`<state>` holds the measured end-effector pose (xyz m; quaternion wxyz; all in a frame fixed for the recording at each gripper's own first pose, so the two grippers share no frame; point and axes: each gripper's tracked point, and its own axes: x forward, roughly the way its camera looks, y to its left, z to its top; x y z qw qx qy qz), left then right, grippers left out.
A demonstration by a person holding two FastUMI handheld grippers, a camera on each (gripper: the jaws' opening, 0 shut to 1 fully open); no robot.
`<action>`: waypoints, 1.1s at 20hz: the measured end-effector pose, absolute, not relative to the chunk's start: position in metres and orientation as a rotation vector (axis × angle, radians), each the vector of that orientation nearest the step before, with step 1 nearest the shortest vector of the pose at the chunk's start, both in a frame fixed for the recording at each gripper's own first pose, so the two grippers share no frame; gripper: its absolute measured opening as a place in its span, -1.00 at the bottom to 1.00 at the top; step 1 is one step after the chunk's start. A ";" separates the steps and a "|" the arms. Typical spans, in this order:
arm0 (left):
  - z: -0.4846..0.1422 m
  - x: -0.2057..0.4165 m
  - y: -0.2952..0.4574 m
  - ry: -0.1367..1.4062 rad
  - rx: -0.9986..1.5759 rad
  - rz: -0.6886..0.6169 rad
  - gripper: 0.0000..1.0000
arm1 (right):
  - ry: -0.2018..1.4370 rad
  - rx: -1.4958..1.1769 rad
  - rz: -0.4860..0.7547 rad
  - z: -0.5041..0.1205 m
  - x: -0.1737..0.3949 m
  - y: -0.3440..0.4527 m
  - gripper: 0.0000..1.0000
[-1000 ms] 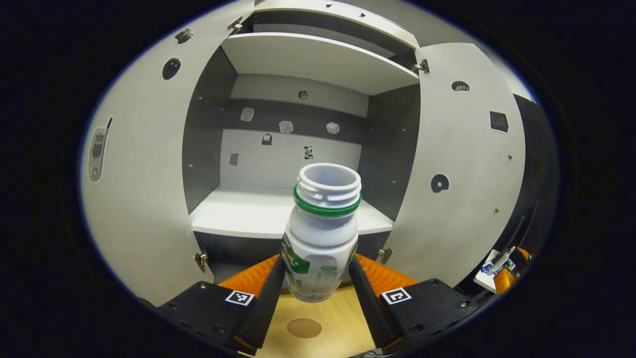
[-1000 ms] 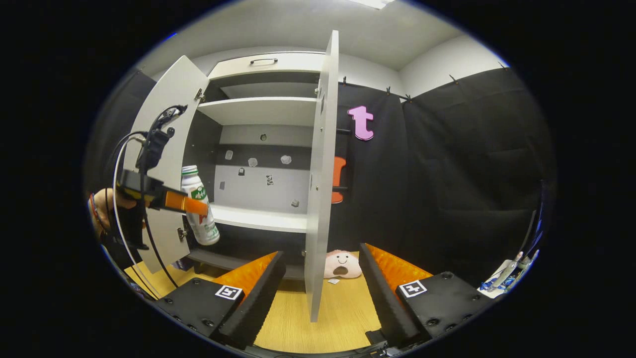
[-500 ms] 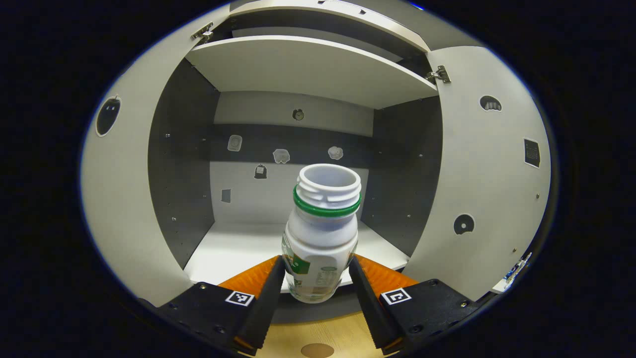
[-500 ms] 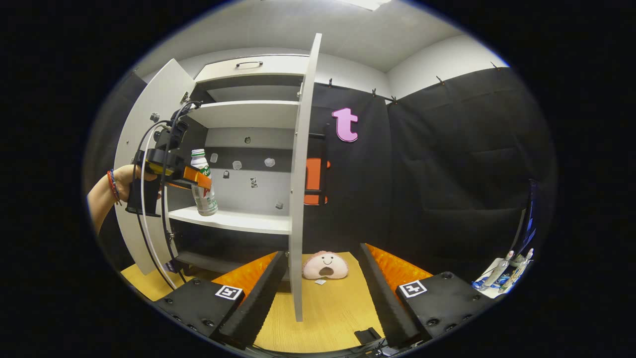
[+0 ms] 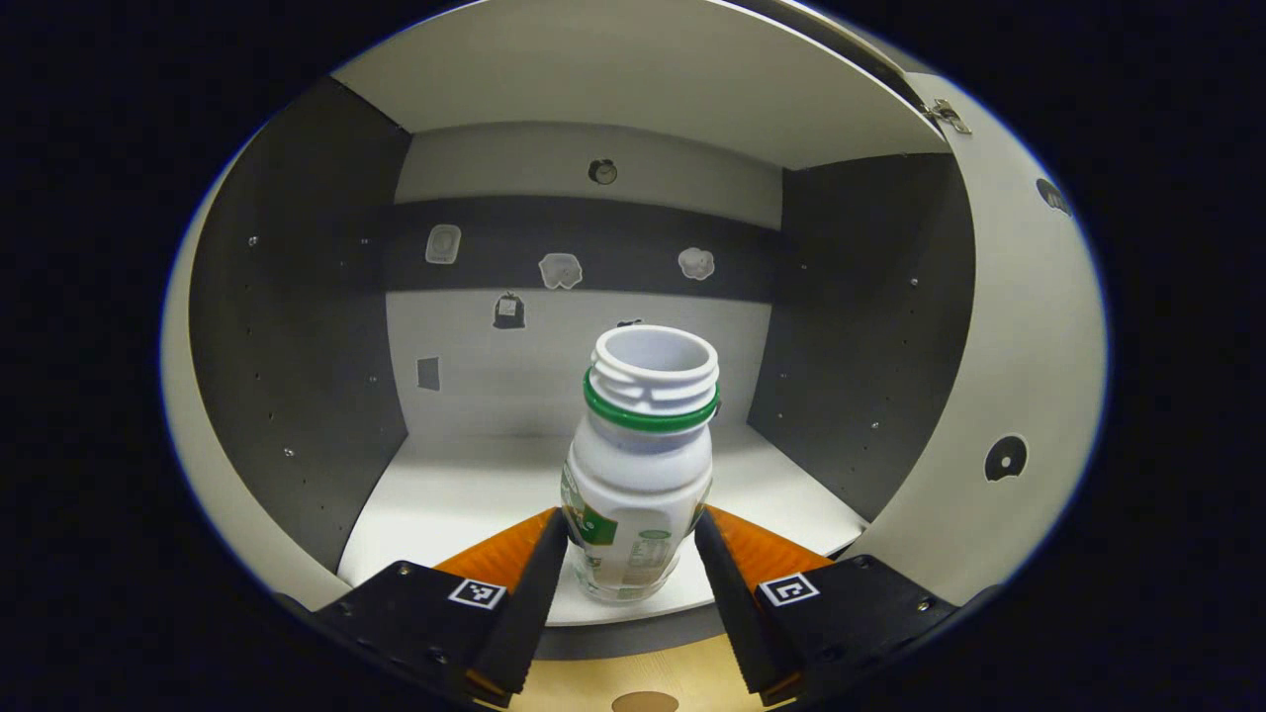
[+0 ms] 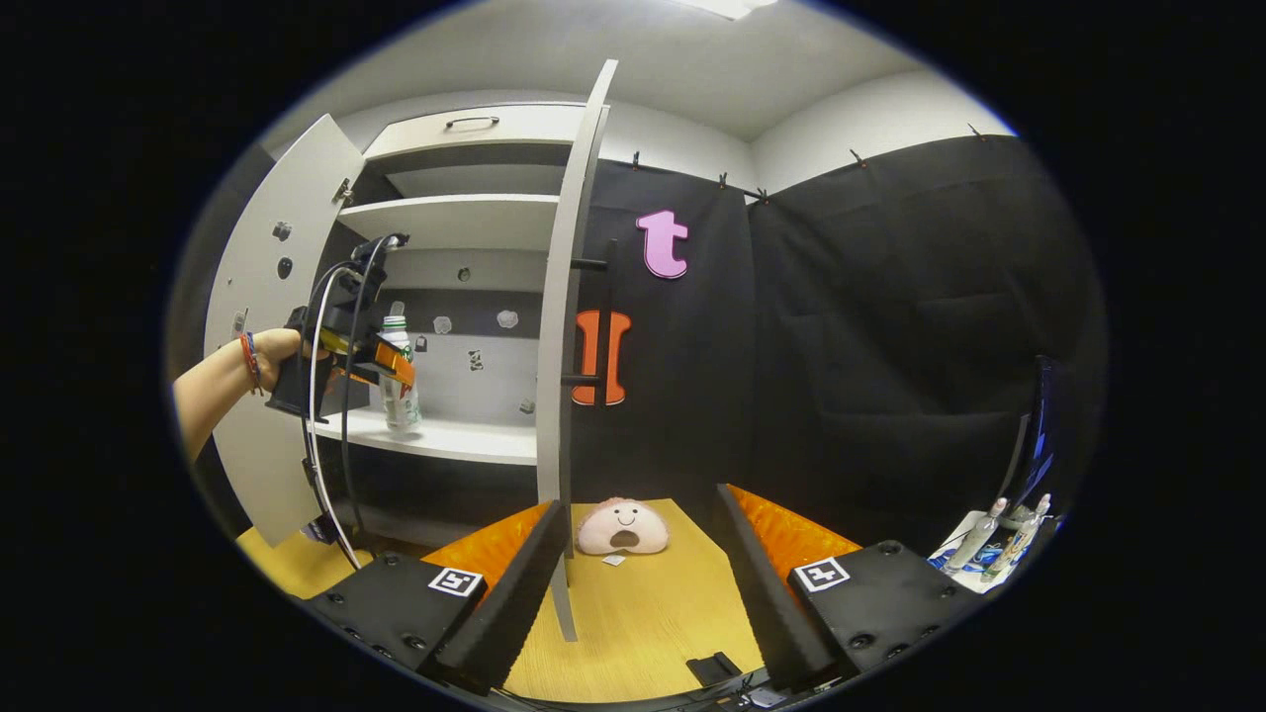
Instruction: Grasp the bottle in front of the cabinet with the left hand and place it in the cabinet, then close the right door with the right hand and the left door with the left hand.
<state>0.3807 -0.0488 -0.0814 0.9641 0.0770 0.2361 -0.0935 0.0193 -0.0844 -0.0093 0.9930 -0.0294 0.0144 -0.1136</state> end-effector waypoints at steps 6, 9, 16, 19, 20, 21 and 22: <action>-0.090 0.383 -0.050 0.516 0.166 -0.190 0.58 | 0.027 -0.048 -0.233 -0.011 0.022 -0.087 0.97; -0.091 0.384 -0.053 0.519 0.185 -0.185 0.61 | 0.024 -0.040 -0.234 -0.011 0.020 -0.089 0.97; -0.085 0.381 -0.059 0.488 0.159 -0.197 0.81 | 0.030 -0.032 -0.244 -0.012 0.013 -0.096 0.97; -0.068 0.365 -0.053 0.458 0.163 -0.183 0.86 | 0.030 -0.036 -0.241 -0.011 0.011 -0.096 0.97; -0.063 0.358 -0.053 0.447 0.162 -0.183 0.90 | 0.029 -0.039 -0.239 -0.011 0.012 -0.096 0.97; -0.058 0.353 -0.052 0.433 0.161 -0.186 0.90 | 0.029 -0.044 -0.236 -0.010 0.014 -0.097 0.97; -0.051 0.346 -0.051 0.414 0.158 -0.188 0.91 | 0.030 -0.047 -0.233 -0.009 0.016 -0.098 0.97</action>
